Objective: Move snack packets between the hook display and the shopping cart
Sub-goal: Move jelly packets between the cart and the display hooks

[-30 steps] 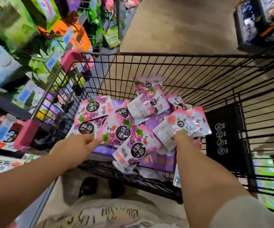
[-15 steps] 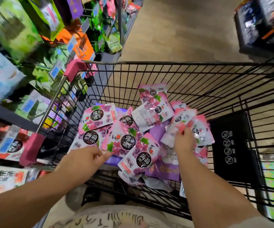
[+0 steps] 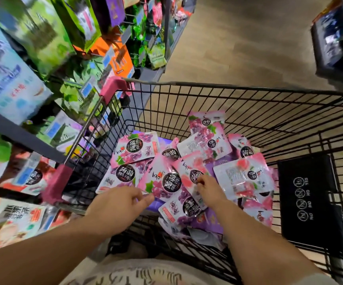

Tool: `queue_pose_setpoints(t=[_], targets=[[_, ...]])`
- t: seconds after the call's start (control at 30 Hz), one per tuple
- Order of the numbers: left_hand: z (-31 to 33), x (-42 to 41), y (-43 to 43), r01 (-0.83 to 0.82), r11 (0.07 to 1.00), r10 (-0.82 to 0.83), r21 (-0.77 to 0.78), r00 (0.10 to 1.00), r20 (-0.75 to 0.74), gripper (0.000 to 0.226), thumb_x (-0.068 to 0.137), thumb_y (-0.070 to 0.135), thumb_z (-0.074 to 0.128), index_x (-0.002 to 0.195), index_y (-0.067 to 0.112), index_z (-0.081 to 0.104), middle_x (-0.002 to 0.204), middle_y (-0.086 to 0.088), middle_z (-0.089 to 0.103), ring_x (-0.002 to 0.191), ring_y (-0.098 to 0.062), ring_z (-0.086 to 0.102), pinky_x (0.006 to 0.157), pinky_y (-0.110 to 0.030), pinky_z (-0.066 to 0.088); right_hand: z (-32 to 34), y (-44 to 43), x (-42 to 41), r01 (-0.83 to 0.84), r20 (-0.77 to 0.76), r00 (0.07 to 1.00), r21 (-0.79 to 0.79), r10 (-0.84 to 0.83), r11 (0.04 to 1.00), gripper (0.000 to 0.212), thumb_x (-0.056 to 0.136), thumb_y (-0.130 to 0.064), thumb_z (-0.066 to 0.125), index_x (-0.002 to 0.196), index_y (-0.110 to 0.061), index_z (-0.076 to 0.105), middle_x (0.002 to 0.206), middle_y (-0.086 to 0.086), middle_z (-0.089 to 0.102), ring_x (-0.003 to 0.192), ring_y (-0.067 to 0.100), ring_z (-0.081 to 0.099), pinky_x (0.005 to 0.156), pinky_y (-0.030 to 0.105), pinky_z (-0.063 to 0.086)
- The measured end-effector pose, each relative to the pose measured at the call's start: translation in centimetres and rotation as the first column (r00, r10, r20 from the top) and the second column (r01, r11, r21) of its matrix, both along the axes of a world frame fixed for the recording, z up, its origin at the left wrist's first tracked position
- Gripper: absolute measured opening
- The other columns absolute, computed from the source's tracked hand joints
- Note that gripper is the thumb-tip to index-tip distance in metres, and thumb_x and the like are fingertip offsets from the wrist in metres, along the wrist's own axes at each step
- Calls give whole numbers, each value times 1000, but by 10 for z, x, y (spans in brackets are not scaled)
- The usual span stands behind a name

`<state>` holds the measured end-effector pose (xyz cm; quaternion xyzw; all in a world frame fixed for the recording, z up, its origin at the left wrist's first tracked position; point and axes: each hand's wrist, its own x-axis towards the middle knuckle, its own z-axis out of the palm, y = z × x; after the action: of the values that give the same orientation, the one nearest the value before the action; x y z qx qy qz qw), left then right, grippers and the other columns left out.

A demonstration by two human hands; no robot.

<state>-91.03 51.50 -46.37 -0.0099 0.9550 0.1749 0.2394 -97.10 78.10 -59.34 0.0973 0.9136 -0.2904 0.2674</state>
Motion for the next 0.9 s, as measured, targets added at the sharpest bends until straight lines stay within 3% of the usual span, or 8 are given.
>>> queue_pose_setpoints(t=[0.07, 0.13, 0.27, 0.43, 0.53, 0.7, 0.77, 0.9], targets=[[0, 0, 0, 0, 1000, 0, -3, 1000, -1, 50, 84, 76, 32, 85, 34, 59, 74, 15, 56, 70, -3, 53, 60, -25, 40, -10, 9, -2, 131, -1, 991, 29, -131, 991, 19, 90, -8, 56, 108, -11, 59, 104, 13, 61, 90, 29, 62, 76, 38, 52], [0, 0, 0, -8, 1000, 8, -3, 1000, -1, 50, 84, 76, 32, 85, 34, 59, 75, 15, 57, 69, -2, 52, 61, -25, 40, -16, 17, -2, 233, 0, 972, 88, -234, 968, 32, 85, -18, 70, 112, -6, 58, 112, 17, 60, 96, 30, 60, 83, 38, 51], [2, -1, 2, -39, 999, 40, -29, 999, 22, 50, 84, 75, 34, 93, 35, 62, 80, 15, 59, 68, -4, 49, 64, -26, 42, -20, 22, 0, 260, 112, 955, 136, -276, 956, 48, 84, -37, 73, 119, -8, 57, 114, 13, 60, 95, 26, 58, 83, 30, 46], [3, -2, 3, -52, 998, 53, -27, 998, 38, 48, 85, 74, 35, 94, 35, 62, 81, 15, 62, 66, 3, 47, 63, -25, 42, -26, 25, -4, 347, 179, 921, 26, -346, 938, 68, 77, -40, 79, 130, -11, 48, 124, 10, 59, 105, 28, 63, 98, 43, 50], [4, -3, 4, -47, 999, 48, -24, 998, 51, 49, 85, 74, 35, 93, 35, 63, 82, 15, 62, 70, 1, 51, 62, -24, 42, -23, 31, -6, 354, 207, 911, 55, -357, 934, 84, 67, -49, 84, 132, -14, 43, 123, 6, 58, 113, 30, 58, 99, 44, 47], [2, -4, 4, -47, 999, 48, -18, 997, 54, 48, 85, 74, 36, 90, 34, 62, 80, 14, 61, 74, -3, 55, 65, -25, 44, -15, 33, -8, 501, 321, 835, -110, -446, 859, 59, 68, -33, 87, 106, -7, 50, 101, 7, 60, 87, 20, 57, 78, 28, 47], [2, -5, 4, -41, 999, 42, -21, 998, 47, 48, 85, 74, 35, 89, 34, 62, 78, 14, 60, 74, -4, 56, 65, -26, 44, -13, 32, -10, 602, 396, 780, -267, -484, 752, 56, 72, -18, 85, 114, 3, 55, 96, 10, 66, 79, 20, 62, 64, 27, 50], [3, -5, 4, -46, 999, 46, -9, 998, 43, 46, 84, 75, 35, 84, 36, 59, 72, 14, 57, 71, -3, 54, 62, -26, 42, 0, 25, -14, 609, 438, 782, -388, -443, 692, 57, 74, -12, 82, 123, -1, 55, 108, 15, 70, 86, 26, 66, 72, 35, 53]])
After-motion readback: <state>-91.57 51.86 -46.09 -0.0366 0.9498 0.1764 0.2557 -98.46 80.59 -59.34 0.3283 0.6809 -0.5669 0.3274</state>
